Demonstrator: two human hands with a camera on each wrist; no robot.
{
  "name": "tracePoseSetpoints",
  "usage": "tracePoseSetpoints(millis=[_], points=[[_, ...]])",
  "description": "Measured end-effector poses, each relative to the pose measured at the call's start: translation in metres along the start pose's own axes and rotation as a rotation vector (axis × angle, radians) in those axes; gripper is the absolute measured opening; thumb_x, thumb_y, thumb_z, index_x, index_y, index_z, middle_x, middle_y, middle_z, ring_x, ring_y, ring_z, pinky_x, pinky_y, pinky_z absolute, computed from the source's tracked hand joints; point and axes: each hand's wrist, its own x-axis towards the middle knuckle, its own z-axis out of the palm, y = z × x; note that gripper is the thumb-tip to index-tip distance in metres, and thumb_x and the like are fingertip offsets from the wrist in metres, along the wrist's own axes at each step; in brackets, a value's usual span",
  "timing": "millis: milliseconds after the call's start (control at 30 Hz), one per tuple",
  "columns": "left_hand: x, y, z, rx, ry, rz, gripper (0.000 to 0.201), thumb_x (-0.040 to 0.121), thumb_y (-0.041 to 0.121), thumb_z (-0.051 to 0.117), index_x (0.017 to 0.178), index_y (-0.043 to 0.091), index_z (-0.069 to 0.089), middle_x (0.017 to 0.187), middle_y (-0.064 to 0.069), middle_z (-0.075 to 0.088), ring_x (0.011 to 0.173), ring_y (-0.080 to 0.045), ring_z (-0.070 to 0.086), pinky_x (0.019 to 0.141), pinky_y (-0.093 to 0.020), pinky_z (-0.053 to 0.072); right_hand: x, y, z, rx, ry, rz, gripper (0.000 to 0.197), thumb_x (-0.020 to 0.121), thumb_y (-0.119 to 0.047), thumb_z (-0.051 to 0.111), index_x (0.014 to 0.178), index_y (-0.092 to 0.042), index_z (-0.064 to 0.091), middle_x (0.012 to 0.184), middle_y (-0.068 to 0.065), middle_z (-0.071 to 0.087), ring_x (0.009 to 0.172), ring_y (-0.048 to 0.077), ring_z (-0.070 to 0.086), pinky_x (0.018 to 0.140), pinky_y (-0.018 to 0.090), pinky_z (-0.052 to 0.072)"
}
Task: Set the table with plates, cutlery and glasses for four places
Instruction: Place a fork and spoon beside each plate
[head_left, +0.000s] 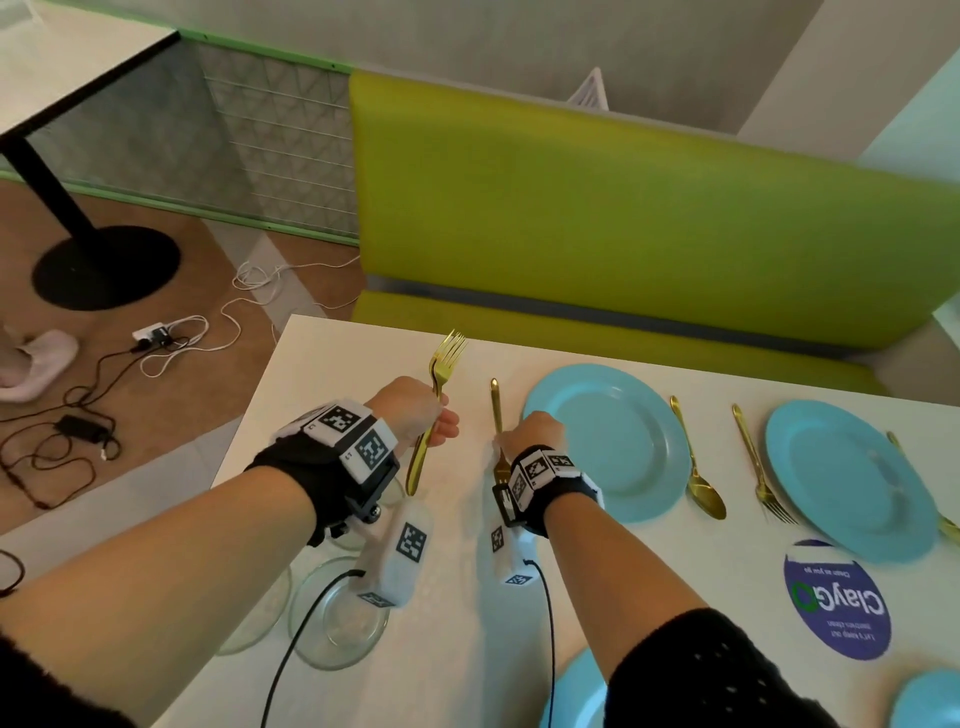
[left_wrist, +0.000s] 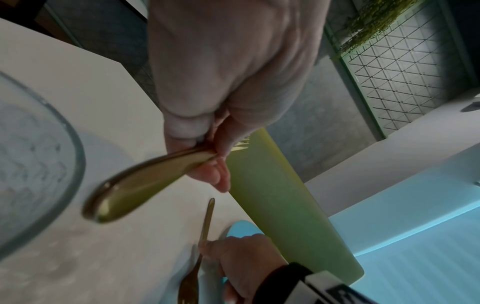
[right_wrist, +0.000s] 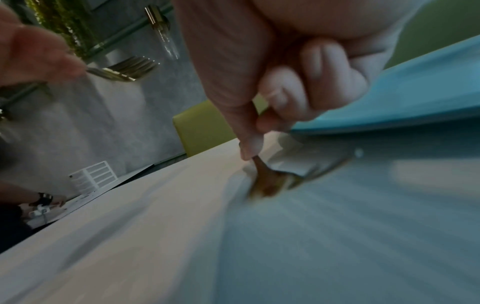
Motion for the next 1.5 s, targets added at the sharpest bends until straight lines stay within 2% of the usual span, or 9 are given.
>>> tracePoseSetpoints(millis=[133,400,600,700,900,1033,1167,1367,1500], points=[[0.001,-0.001,0.003,-0.002,-0.005,-0.003,0.02,0.098,0.002,0.035,0.084,0.007,0.049,0.074,-0.009,0.058,0.063,-0.015,0.057,0.058,-0.023,0.046,0.004,-0.004,-0.001,0.011,0.017,0.034,0.012,0.079,-0.019,0.065,0.081,-0.008,0.061,0.083,0.009,0.064,0.072,0.026,0.06,0.065,0.027,0.052],[0.001,-0.005,0.008,0.008,0.009,-0.013,0.023,0.098,0.002,0.034,0.08,0.008,0.047,0.074,-0.01,0.057,0.062,-0.015,0.056,0.057,-0.022,0.046,0.015,0.0,-0.007,0.054,0.023,0.021,0.02,0.08,-0.024,0.068,0.088,-0.007,0.063,0.089,0.01,0.066,0.084,0.029,0.067,0.075,0.032,0.056],[-0.001,-0.004,0.01,0.003,0.008,-0.011,0.023,0.098,0.002,0.035,0.081,0.008,0.048,0.075,-0.01,0.058,0.063,-0.015,0.057,0.058,-0.022,0.047,0.018,0.007,-0.01,0.084,0.028,0.026,0.036,0.083,-0.024,0.066,0.059,-0.012,0.043,0.079,0.007,0.056,0.071,0.026,0.056,0.064,0.025,0.047],[-0.004,-0.005,0.011,0.011,0.007,-0.014,0.017,0.099,0.002,0.034,0.09,0.005,0.049,0.075,-0.01,0.059,0.063,-0.015,0.057,0.057,-0.022,0.047,0.017,0.009,-0.011,0.068,0.034,0.02,0.037,0.083,-0.024,0.066,0.057,-0.012,0.042,0.078,0.007,0.056,0.07,0.025,0.054,0.063,0.025,0.045],[-0.013,-0.006,0.011,0.015,-0.016,-0.009,0.023,0.098,0.002,0.034,0.081,0.007,0.048,0.075,-0.01,0.058,0.063,-0.016,0.057,0.058,-0.023,0.047,0.009,0.013,-0.017,0.073,0.023,-0.005,0.031,0.084,-0.027,0.066,0.067,-0.008,0.048,0.088,0.01,0.062,0.075,0.025,0.057,0.064,0.025,0.044],[-0.023,-0.008,0.012,0.027,-0.025,0.023,0.013,0.098,0.001,0.037,0.099,0.003,0.05,0.075,-0.009,0.058,0.064,-0.016,0.058,0.061,-0.024,0.049,-0.011,0.01,-0.026,0.024,0.038,-0.051,0.038,0.087,-0.035,0.062,0.107,-0.003,0.058,0.107,0.012,0.065,0.097,0.028,0.064,0.069,0.027,0.044],[-0.042,-0.013,0.015,-0.015,-0.053,0.063,0.013,0.096,0.0,0.043,0.103,0.001,0.054,0.074,-0.011,0.056,0.063,-0.018,0.057,0.063,-0.026,0.052,-0.041,0.01,-0.035,0.016,0.05,-0.138,0.03,0.087,-0.039,0.06,0.072,-0.013,0.056,0.069,0.002,0.053,0.067,0.02,0.052,0.063,0.026,0.041],[-0.078,-0.034,0.012,-0.047,-0.132,0.13,0.017,0.095,0.004,0.048,0.109,0.005,0.058,0.079,-0.007,0.055,0.068,-0.015,0.056,0.071,-0.032,0.054,-0.133,0.022,-0.052,0.252,-0.022,-0.263,0.018,0.09,-0.036,0.057,0.083,-0.02,0.055,0.069,-0.006,0.058,0.055,0.009,0.053,0.049,0.018,0.043],[-0.107,-0.055,0.009,-0.072,-0.22,0.14,0.009,0.093,0.004,0.052,0.091,0.005,0.06,0.078,-0.011,0.061,0.069,-0.021,0.06,0.08,-0.043,0.057,-0.19,0.039,-0.046,0.341,-0.092,-0.261,0.017,0.091,-0.019,0.059,0.075,-0.024,0.054,0.073,-0.005,0.059,0.054,0.009,0.055,0.048,0.019,0.046]])
